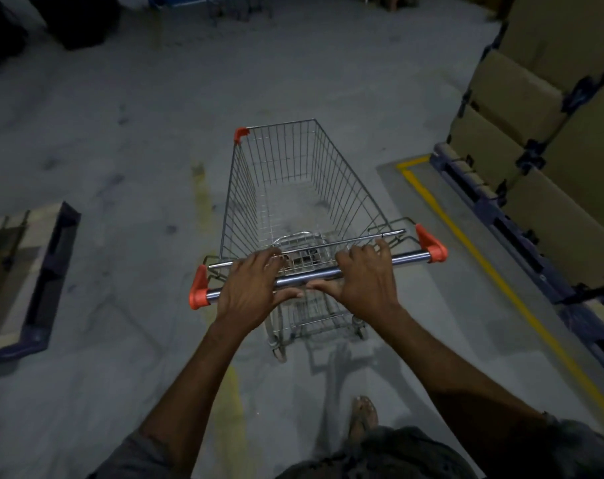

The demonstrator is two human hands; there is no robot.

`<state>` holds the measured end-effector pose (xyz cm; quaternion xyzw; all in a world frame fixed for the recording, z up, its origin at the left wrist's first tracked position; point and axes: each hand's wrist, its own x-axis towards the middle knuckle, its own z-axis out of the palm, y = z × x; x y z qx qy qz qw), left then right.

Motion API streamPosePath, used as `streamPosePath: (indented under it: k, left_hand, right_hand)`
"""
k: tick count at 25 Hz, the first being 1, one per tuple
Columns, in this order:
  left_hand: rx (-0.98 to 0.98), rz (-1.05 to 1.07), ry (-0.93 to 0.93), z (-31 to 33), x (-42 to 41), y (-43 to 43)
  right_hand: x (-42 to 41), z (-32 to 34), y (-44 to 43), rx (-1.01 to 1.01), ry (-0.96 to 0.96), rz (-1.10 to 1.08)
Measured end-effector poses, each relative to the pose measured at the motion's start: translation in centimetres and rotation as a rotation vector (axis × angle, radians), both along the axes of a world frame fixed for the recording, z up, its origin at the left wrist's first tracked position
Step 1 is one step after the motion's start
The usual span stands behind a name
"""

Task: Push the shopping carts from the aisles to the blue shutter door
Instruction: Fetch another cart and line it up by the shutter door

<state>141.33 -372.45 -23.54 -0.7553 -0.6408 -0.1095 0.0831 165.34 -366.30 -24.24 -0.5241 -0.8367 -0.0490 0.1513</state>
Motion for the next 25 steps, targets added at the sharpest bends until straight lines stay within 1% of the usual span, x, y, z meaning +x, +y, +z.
streamPosePath:
  k: [4, 10, 14, 18, 20, 23, 25]
  left_hand:
    - [-0.055, 0.014, 0.054, -0.6, -3.6, 5.6]
    - [-0.103, -0.028, -0.017, 0.3, -8.9, 13.1]
    - [-0.136, 0.045, -0.077, 0.1, -13.2, 18.3]
    - [-0.169, 0.036, -0.077, 0.0, -17.7, 23.7]
    - [-0.193, 0.008, -0.082, 0.5, -20.2, 26.0]
    - [-0.243, -0.066, -0.005, 1.1, -23.9, 29.6]
    - [-0.251, -0.083, 0.029, 1.0, -26.1, 31.8]
  right_hand:
    - [-3.2, 0.7, 6.2, -0.125, 0.044, 0.069]
    - [-8.1, 2.5, 17.2, -0.344, -0.059, 0.287]
    - [-12.4, 3.3, 22.9, -0.343, -0.026, 0.325]
    - [-16.8, 4.8, 27.1, -0.357, 0.013, 0.308]
    - [-19.1, 4.7, 29.3, -0.346, -0.019, 0.295]
    - [-22.7, 4.3, 32.4, -0.334, -0.126, 0.268]
    - [-24.9, 4.2, 34.6, -0.377, -0.179, 0.256]
